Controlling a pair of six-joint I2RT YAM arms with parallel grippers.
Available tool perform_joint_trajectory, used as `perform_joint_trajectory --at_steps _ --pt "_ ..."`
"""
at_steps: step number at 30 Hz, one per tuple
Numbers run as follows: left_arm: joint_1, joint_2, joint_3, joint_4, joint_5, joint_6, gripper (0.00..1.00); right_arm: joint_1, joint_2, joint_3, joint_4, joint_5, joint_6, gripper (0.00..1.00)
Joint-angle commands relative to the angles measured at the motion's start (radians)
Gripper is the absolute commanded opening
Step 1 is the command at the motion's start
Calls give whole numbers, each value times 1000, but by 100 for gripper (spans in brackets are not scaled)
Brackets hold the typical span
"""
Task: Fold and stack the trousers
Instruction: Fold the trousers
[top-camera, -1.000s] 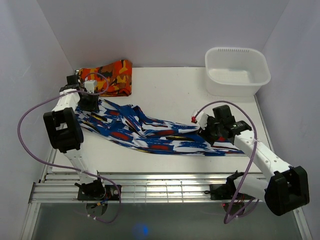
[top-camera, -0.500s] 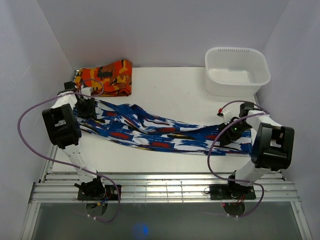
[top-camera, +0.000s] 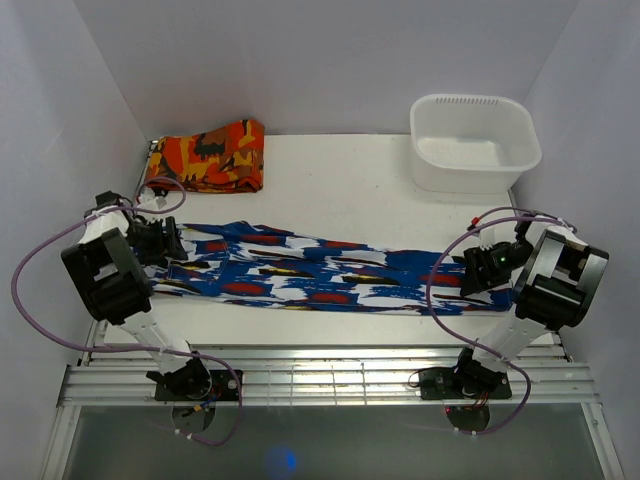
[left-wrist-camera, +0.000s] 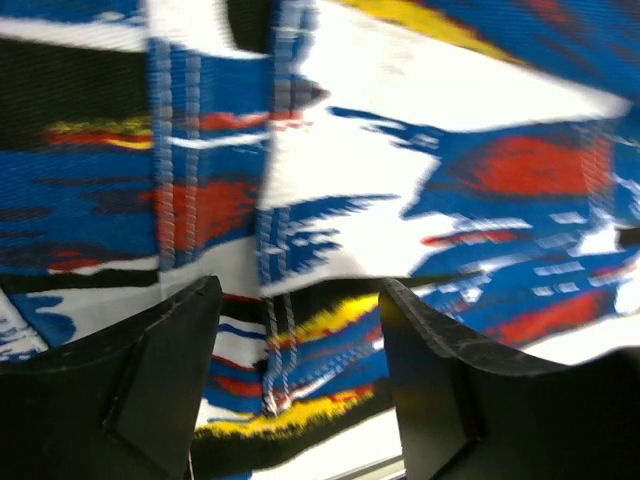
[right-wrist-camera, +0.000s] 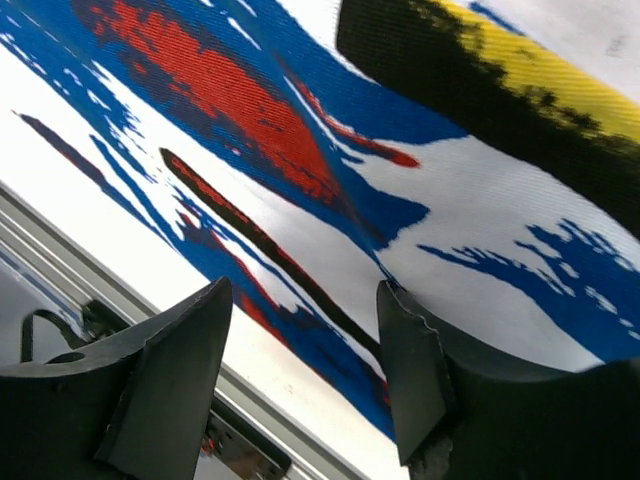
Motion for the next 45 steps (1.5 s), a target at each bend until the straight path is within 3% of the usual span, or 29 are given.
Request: perform_joint_trajectory --at_steps 1,4,8,11,12,14,15,17,20,23,27,30,32,36,37,38,39,42,45 --pt "-11 -130 55 -63 181 111 78 13 11 119 -74 75 -79 67" --pt "-80 -202 80 -53 231 139 77 74 -9 165 -118 24 -65 66" --pt "-268 -214 94 33 170 105 75 236 -78 153 -97 -24 -42 61" --pt "-327 -96 187 67 163 17 68 457 -139 136 18 -44 50 50" --pt "-338 -55 260 59 159 -35 66 600 -150 134 59 -26 83 44" --pt "-370 56 324 46 172 -63 66 735 -171 139 200 -10 166 40" --pt "-385 85 348 33 172 -73 67 864 -176 141 255 28 197 39" --pt "-413 154 399 32 169 -80 70 1052 -168 154 407 77 251 39" --pt "-439 227 456 27 153 -80 73 1235 -90 215 542 136 286 41" --pt "-454 264 486 4 162 -51 74 1356 60 350 563 177 305 47" --pt "-462 309 484 -5 179 -36 75 1439 210 467 640 174 355 59" --pt "-460 324 461 -17 217 -25 68 1475 305 518 671 165 381 60" --pt "-462 329 436 -17 231 -17 57 1487 370 544 656 153 400 59" --pt "-463 332 431 12 228 -34 24 1508 427 495 632 130 387 44" --pt "-462 334 436 22 225 -40 4 1511 438 484 616 127 384 40" --pt "-462 335 444 45 219 -51 0 1516 441 472 607 122 383 35" --pt "-462 338 453 56 196 -69 0 1518 444 452 599 110 383 25" --pt "-462 360 512 85 170 -86 0 1522 438 412 589 108 389 8" --pt "-462 387 571 122 136 -108 0 1527 432 392 589 96 397 8"
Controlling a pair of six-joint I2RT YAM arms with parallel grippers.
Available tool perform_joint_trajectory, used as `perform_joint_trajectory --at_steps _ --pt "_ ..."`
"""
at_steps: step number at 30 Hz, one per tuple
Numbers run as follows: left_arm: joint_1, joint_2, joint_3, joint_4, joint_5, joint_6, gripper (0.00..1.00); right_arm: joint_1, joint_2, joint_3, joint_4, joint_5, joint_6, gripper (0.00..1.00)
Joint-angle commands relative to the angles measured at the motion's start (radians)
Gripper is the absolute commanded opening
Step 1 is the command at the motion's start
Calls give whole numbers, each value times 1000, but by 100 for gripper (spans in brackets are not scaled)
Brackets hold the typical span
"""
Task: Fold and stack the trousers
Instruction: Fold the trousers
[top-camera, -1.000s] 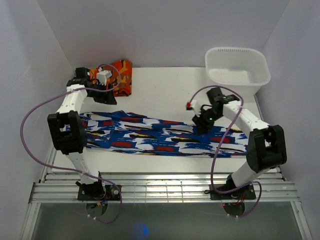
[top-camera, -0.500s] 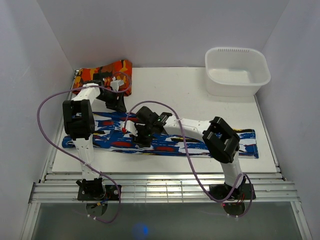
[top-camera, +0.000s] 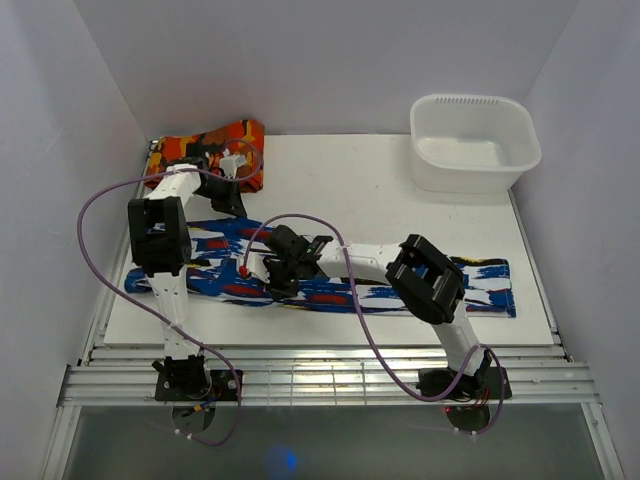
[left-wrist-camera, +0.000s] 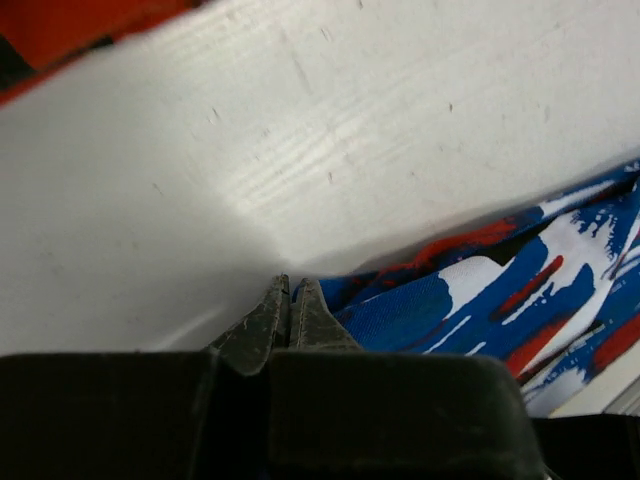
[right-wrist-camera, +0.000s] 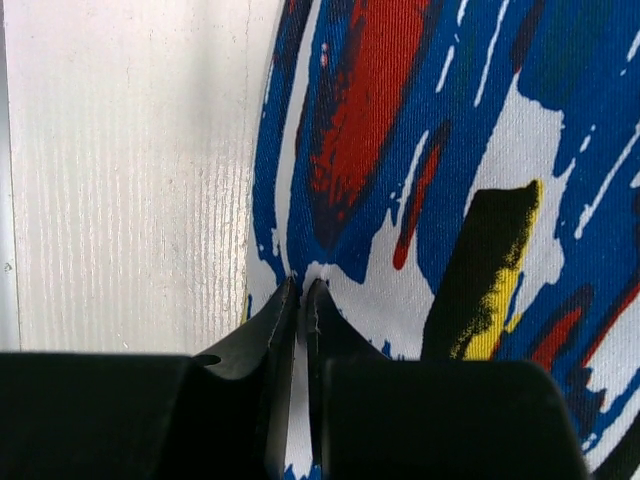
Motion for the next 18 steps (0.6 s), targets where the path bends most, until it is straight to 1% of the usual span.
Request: perform_joint_trajectory --at_steps 1,2,5,10,11,12,13,14,15,16,17,18 --pt "2 11 83 107 -42 -40 0 27 46 -83 -96 -17 18 8" --pt "2 14 88 132 -56 -47 0 33 43 -91 -95 -17 18 8" --pt "2 42 123 137 -99 -59 0 44 43 -111 -90 -19 19 8" --pt "2 30 112 161 -161 -60 0 53 51 -106 -98 -11 16 8" --pt "2 22 115 156 -156 -57 8 51 52 -87 -101 -10 16 8" --pt "3 8 120 153 -141 -54 16 51 54 -70 -111 2 19 13" --pt "10 -31 121 147 -118 -51 40 50 51 -48 -142 10 27 19" --pt "14 -58 124 131 -104 -51 47 47 46 -28 -154 15 33 24" --pt "19 -84 123 121 -84 -50 52 41 23 8 -164 13 42 37" --pt "32 -139 121 108 -73 -47 56 16 7 27 -179 7 51 44" --pt "40 -165 121 69 -66 -42 60 1 -9 42 -188 -17 74 58" --pt "52 -193 112 51 -63 -39 61 -17 -44 74 -197 -40 88 63"
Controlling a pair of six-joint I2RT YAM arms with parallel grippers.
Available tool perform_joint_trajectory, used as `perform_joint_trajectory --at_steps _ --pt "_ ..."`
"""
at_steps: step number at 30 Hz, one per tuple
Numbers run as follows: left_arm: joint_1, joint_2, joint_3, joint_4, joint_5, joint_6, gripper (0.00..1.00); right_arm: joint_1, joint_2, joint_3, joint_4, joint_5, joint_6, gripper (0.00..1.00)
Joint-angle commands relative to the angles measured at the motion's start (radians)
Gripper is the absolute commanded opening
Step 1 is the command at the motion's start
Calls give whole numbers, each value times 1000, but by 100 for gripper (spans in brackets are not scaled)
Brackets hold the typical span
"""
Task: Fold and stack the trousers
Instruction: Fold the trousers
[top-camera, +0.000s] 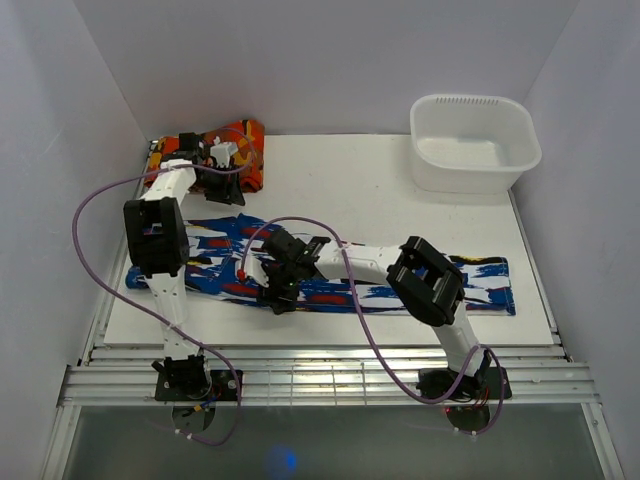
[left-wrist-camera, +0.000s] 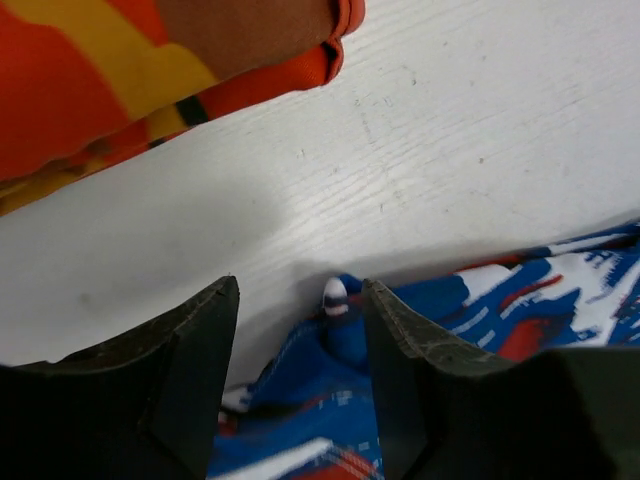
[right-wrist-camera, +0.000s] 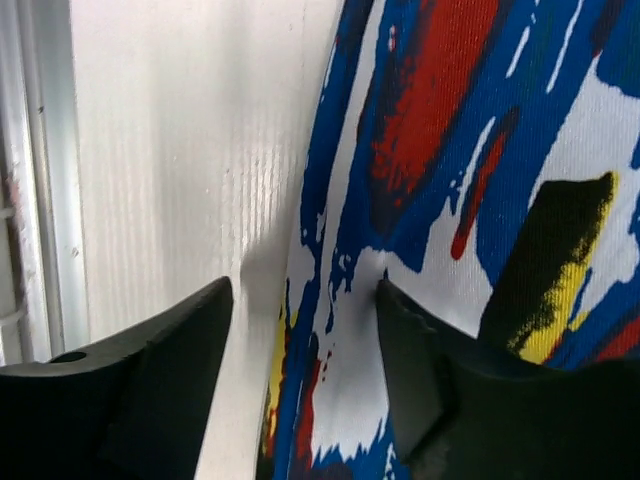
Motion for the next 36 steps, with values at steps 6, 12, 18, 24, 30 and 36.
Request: perform_joint_trajectory --at_steps 6,12,18,24,30,36 --pt "206 -398 -131 -144 93 86 67 -223 -184 67 -218 -253 130 77" --pt "329 -482 -437 -185 126 219 66 -408 -301 -206 -240 -323 161 72" --pt "385 -446 -633 -73 -1 207 62 -620 -353 -493 -235 -259 147 68" --pt "487 -374 -649 -4 -117 172 62 -896 -270 -483 -306 -147 53 71" --pt "501 -353 -613 -33 -65 169 62 -1059 -227 -336 -522 -124 -77 74" --pt "496 -421 -621 -83 75 175 62 -1377 -357 -237 -674 -74 -120 73"
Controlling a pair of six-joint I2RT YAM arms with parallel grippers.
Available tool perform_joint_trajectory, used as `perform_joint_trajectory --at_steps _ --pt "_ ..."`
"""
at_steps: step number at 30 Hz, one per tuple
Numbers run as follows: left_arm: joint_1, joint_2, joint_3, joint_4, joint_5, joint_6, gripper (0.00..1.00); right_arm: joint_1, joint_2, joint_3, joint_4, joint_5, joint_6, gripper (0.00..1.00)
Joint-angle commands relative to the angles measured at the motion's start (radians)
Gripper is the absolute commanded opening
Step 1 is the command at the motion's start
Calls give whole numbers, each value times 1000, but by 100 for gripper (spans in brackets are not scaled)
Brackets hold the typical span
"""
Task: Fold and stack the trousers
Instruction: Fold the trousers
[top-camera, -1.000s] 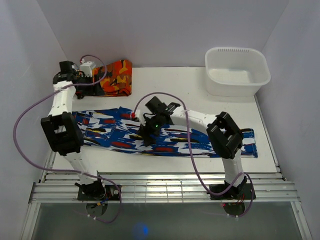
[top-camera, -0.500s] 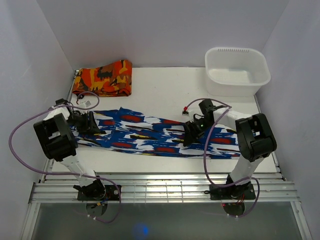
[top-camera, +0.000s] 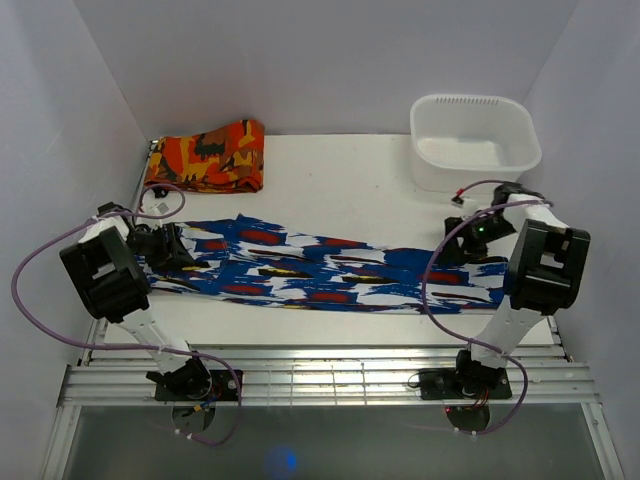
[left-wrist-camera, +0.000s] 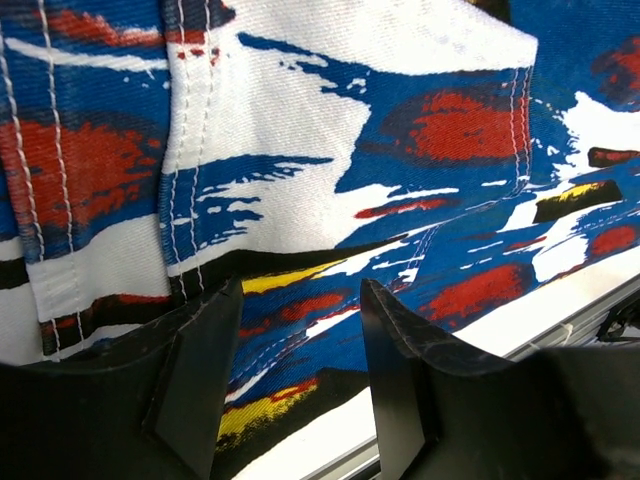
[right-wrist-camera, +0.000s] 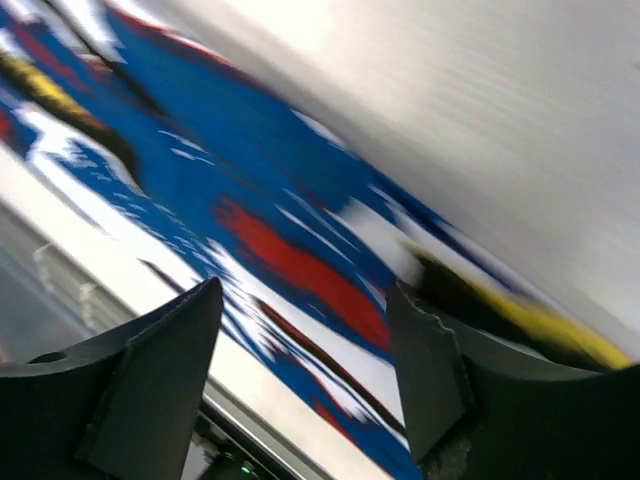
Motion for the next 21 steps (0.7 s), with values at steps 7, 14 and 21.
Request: perform_joint_trajectory --at_steps 7,14,21 --pt "-6 -133 -33 35 -3 34 64 -459 -144 -11 -45 365 -55 63" --pt "-10 -170 -57 48 -11 33 65 -514 -98 -133 110 447 -59 63" --pt "-12 -189 -42 53 0 27 66 -513 1 -169 145 421 -38 56"
